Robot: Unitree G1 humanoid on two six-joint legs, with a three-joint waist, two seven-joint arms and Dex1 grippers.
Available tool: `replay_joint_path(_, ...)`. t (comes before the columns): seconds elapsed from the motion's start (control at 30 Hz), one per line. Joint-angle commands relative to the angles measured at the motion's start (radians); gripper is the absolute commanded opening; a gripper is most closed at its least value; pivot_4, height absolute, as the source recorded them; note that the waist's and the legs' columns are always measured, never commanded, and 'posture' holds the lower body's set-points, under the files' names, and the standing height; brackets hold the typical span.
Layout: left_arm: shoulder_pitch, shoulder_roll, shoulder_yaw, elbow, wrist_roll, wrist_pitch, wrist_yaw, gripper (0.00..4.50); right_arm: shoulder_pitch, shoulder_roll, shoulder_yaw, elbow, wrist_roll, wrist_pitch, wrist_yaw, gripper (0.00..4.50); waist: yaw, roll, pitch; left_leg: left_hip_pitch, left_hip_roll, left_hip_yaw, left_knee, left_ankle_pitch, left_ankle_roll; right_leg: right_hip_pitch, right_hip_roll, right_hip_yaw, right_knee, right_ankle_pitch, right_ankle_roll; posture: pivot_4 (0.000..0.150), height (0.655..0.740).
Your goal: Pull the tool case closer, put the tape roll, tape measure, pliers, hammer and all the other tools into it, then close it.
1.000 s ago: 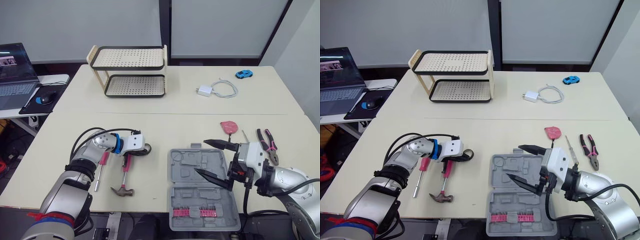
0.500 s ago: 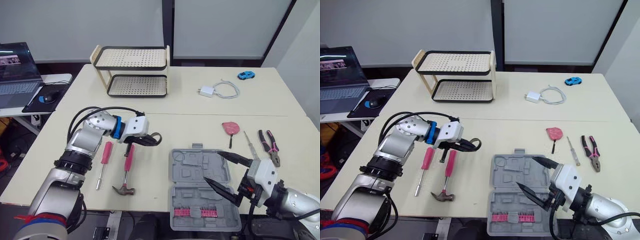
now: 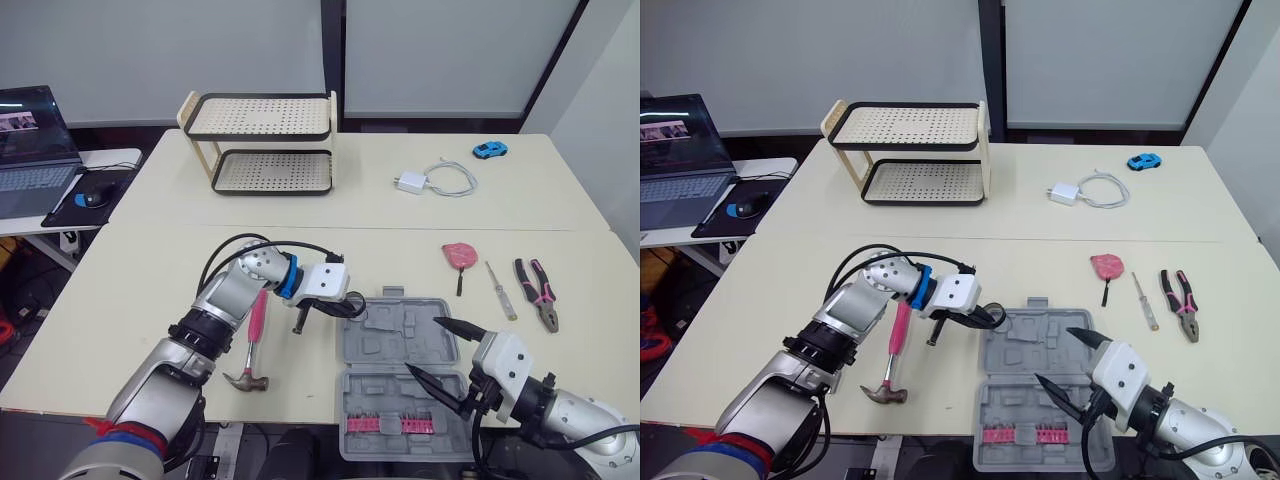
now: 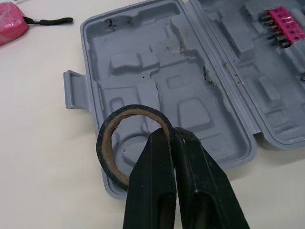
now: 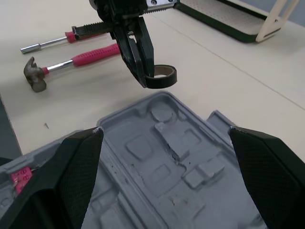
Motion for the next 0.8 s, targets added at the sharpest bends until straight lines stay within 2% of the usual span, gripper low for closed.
replay_joint_path(0.03,-0.019,-0.022,-0.016,0.032,0.029,-0.038,0.029,0.02,0.0,0.018,0.005,-0.021,-0.015,-0.011,-0.024,4.5,0.0,0.0,0.0,0.0,0.0,0.0,0.0,0.0,0.0,0.0,0.0,0.0,0.0,0.0,0.0,0.15,0.74)
replay_joint_path(0.3,-0.031,-0.06,-0.029,0.107,0.082,-0.052,0.088,0.02,0.009,0.027,0.041,-0.038,-0.049,-0.008,-0.037,4.5,0.0,0.0,0.0,0.0,0.0,0.0,0.001,0.0,0.0,0.0,0.0,0.0,0.0,0.0,0.0,0.15,0.74)
replay_joint_path(0.8,-0.023,-0.076,-0.042,0.131,0.127,-0.053,0.117,0.02,-0.007,0.032,0.047,-0.036,-0.049,-0.008,-0.035,4.5,0.0,0.0,0.0,0.0,0.0,0.0,0.001,0.0,0.0,0.0,0.0,0.0,0.0,0.0,0.0,0.15,0.74)
